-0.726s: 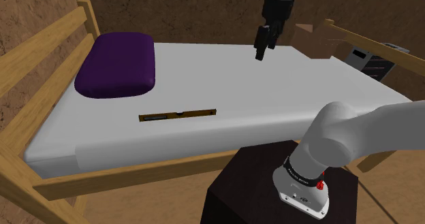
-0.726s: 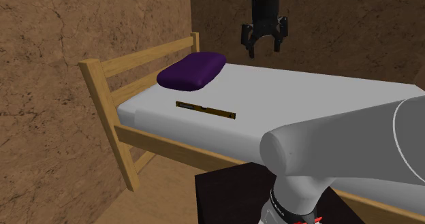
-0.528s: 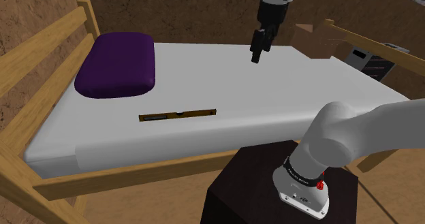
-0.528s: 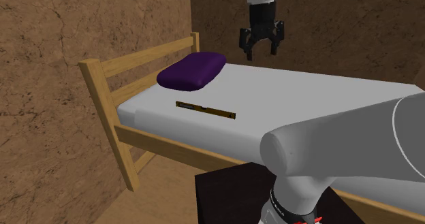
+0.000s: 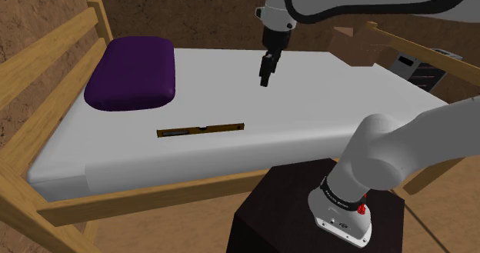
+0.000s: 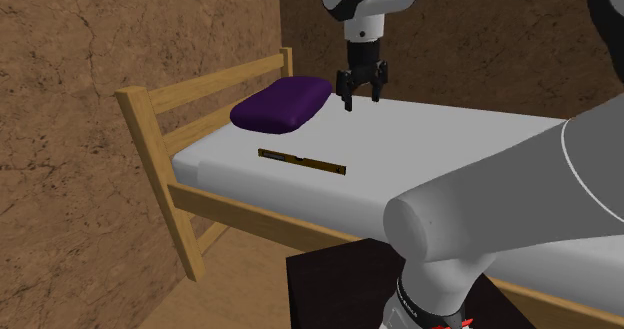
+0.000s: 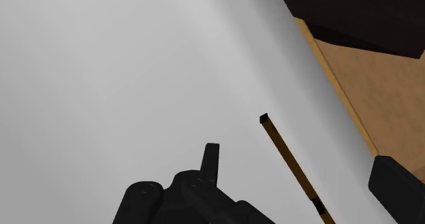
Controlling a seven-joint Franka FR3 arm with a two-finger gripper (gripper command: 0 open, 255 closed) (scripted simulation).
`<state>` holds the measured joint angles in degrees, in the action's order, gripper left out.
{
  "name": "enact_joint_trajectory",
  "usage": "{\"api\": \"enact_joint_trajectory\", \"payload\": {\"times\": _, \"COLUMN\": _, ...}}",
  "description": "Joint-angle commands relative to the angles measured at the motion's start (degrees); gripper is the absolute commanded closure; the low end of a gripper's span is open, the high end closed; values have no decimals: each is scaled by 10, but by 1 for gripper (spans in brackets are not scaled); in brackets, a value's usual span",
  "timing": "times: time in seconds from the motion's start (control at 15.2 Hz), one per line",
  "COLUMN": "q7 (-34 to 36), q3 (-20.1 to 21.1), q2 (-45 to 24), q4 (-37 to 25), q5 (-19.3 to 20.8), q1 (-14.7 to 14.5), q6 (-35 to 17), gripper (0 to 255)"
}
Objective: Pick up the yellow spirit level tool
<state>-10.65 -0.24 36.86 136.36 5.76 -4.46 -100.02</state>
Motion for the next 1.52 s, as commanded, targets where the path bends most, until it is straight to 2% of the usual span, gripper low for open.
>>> {"api": "enact_joint_trajectory", "payload": {"times": 0.0, "q7": -27, "q3": -8, "q2": -32, "q4": 11, "q5": -2, "q1": -10, "q6": -47, "gripper": 0}}
{"api": "enact_joint_trajectory", "payload": {"times": 0.79, "q7": -181, "q3": -24, "q2": -239, "q4": 1, "q5": -42, "q1": -74, "q6": -258, "gripper": 0}}
{"api": "enact_joint_trajectory", "payload": {"times": 1.32, "q7": -294, "q3": -10, "q2": -389, "q4": -51, "q5": -89, "q1": -109, "q6": -359, "gripper": 0}}
{"api": "enact_joint_trajectory", "payload": {"times": 1.45, "q7": -299, "q3": -8, "q2": -399, "q4": -51, "q5": -91, "q1": -109, "q6": -370, "gripper": 0}}
